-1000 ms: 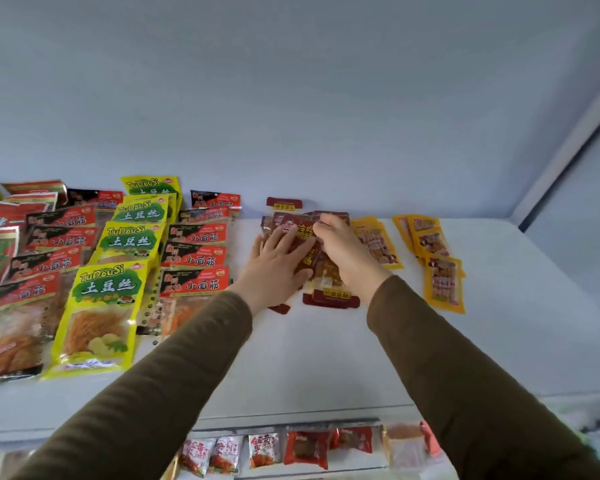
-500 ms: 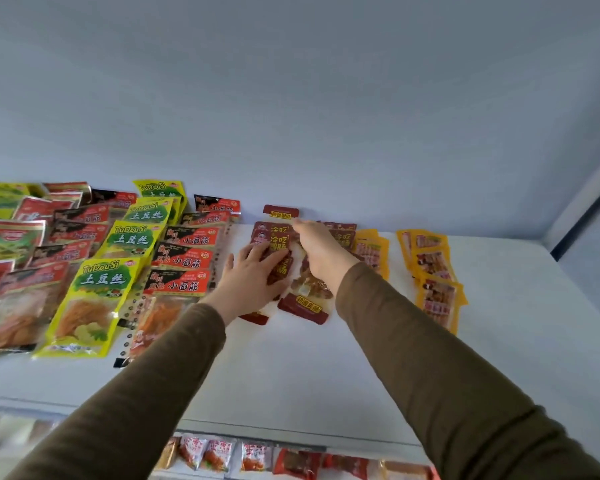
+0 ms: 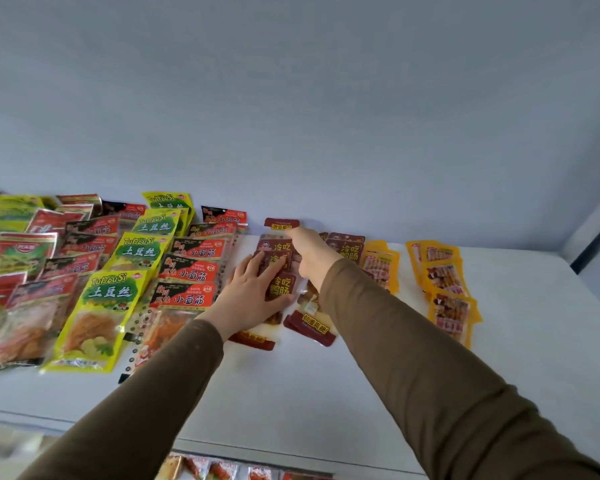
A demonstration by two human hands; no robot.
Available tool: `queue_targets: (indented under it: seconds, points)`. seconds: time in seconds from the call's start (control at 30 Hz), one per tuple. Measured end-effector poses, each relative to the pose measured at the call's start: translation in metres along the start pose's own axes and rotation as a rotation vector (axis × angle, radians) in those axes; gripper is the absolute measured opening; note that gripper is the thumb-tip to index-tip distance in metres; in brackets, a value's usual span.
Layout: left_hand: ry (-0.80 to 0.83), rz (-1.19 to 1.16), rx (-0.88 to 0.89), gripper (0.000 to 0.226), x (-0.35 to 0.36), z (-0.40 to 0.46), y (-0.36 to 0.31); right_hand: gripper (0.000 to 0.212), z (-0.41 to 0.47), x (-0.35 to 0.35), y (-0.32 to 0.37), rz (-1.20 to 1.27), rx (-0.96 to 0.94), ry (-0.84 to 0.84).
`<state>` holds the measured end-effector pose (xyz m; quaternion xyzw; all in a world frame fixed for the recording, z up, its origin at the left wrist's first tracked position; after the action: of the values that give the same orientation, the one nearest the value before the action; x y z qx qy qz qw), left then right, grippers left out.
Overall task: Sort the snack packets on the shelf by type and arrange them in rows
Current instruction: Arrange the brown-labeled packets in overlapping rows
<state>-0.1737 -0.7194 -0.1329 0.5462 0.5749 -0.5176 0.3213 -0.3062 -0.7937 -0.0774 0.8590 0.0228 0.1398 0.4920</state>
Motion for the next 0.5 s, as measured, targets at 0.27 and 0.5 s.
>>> queue_targets:
  seconds: [0.27,0.5]
  points:
    - [0.001,-0.056,0.001,0.094,0.010,-0.011,0.010,0.024,0.014,0.023,0.005,0.049,0.026,0.014]
    - [0.022,-0.086,0.001,0.091,0.009,-0.007,0.012,0.036,0.025,0.021,0.012,-0.209,-0.093,0.014]
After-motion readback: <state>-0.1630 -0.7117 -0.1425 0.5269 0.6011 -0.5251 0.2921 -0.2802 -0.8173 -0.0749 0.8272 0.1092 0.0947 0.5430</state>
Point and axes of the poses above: each hand's wrist, its own z-axis towards the middle knuckle, its own x-axis out of the palm, y = z × x, the point moved 1 cm from there along z, towards the middle knuckle, and after that the axes turned 11 degrees about y, right-handed, at the moved point
